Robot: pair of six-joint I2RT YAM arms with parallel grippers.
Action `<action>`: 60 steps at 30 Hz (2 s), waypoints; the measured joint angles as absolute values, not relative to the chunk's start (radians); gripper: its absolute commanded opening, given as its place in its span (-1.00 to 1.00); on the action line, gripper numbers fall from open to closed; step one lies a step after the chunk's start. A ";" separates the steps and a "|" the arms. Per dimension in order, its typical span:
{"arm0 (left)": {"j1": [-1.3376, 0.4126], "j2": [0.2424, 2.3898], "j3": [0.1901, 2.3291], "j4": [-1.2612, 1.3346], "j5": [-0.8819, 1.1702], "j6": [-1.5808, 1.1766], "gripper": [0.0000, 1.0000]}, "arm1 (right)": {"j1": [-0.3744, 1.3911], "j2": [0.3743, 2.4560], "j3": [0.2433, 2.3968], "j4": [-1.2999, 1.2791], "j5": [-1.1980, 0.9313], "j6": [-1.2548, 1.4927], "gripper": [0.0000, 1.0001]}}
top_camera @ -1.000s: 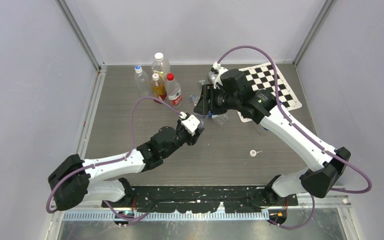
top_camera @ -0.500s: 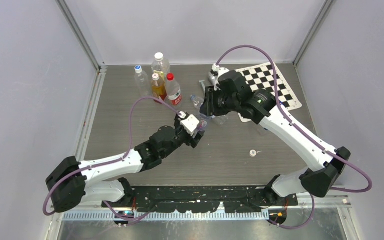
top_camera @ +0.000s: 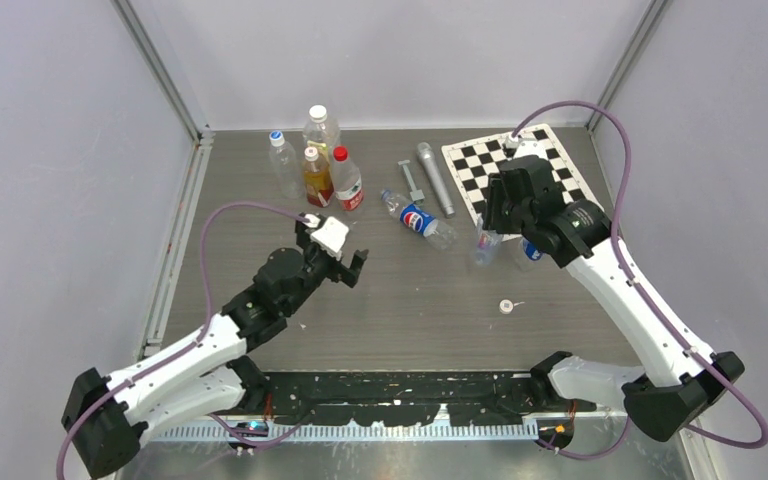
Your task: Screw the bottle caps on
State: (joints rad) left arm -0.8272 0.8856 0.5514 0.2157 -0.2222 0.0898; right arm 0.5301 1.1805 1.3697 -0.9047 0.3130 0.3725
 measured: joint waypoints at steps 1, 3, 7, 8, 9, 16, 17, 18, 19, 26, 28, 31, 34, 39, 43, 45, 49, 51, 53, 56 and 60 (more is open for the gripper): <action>-0.809 0.866 0.546 0.197 -0.226 0.090 0.99 | 0.524 1.167 1.347 -0.898 0.325 0.370 -0.99; -0.763 0.826 0.530 0.162 -0.238 0.090 0.99 | 0.508 1.140 1.290 -0.876 0.350 0.367 -0.99; -0.701 0.783 0.498 0.135 -0.266 0.092 0.99 | 0.489 1.117 1.185 -0.825 0.384 0.368 -0.99; -0.696 0.783 0.494 0.133 -0.270 0.094 0.99 | 0.486 1.117 1.160 -0.810 0.390 0.368 -0.98; -0.693 0.785 0.489 0.132 -0.274 0.095 0.99 | 0.482 1.117 1.135 -0.792 0.395 0.369 -0.98; -0.693 0.815 0.461 0.133 -0.282 0.098 0.99 | 0.455 1.091 0.978 -0.671 0.410 0.380 -0.79; -0.693 0.816 0.460 0.133 -0.285 0.098 0.99 | 0.451 1.085 0.965 -0.658 0.411 0.383 -0.73; -0.693 0.816 0.459 0.134 -0.286 0.098 0.99 | 0.445 1.076 0.953 -0.638 0.410 0.390 -0.70; -0.693 0.816 0.459 0.135 -0.288 0.099 0.99 | 0.441 1.069 0.946 -0.625 0.410 0.395 -0.62; -0.693 0.818 0.459 0.138 -0.288 0.109 0.99 | 0.424 1.062 0.918 -0.575 0.409 0.413 -0.15; -0.693 0.820 0.459 0.138 -0.288 0.109 0.99 | 0.422 1.062 0.918 -0.574 0.408 0.417 -0.09; -0.693 0.824 0.459 0.138 -0.288 0.110 0.99 | 0.417 1.063 0.918 -0.576 0.401 0.422 -0.01; -0.693 0.825 0.459 0.138 -0.288 0.111 0.99 | 0.411 1.068 0.918 -0.578 0.396 0.422 0.13; -0.693 0.825 0.459 0.138 -0.287 0.112 0.99 | 0.405 1.076 0.925 -0.579 0.391 0.422 0.30; -0.693 0.825 0.459 0.138 -0.287 0.112 0.99 | 0.403 1.076 0.937 -0.606 0.383 0.422 0.40; -0.693 0.825 0.459 0.138 -0.287 0.112 0.99 | 0.403 1.076 0.951 -0.621 0.380 0.421 0.46; -0.693 0.825 0.459 0.138 -0.287 0.112 0.99 | 0.403 1.076 0.993 -0.642 0.376 0.421 0.49; -0.693 0.825 0.459 0.138 -0.287 0.112 0.99 | 0.403 1.073 1.014 -0.651 0.374 0.420 0.50; -0.693 0.825 0.459 0.138 -0.284 0.110 0.99 | 0.403 1.066 1.031 -0.661 0.371 0.417 0.53; -0.693 0.831 0.459 0.134 -0.276 0.103 0.99 | 0.403 1.045 1.047 -0.677 0.364 0.415 0.57; -0.693 0.835 0.464 0.088 -0.264 0.081 0.99 | 0.403 1.015 1.069 -0.694 0.356 0.409 0.66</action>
State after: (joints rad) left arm -0.6933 0.8349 0.4641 0.0875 -0.2638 0.0814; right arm 0.4034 1.0149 1.0687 -0.6937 0.3557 0.4091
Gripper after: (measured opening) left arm 0.995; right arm 0.798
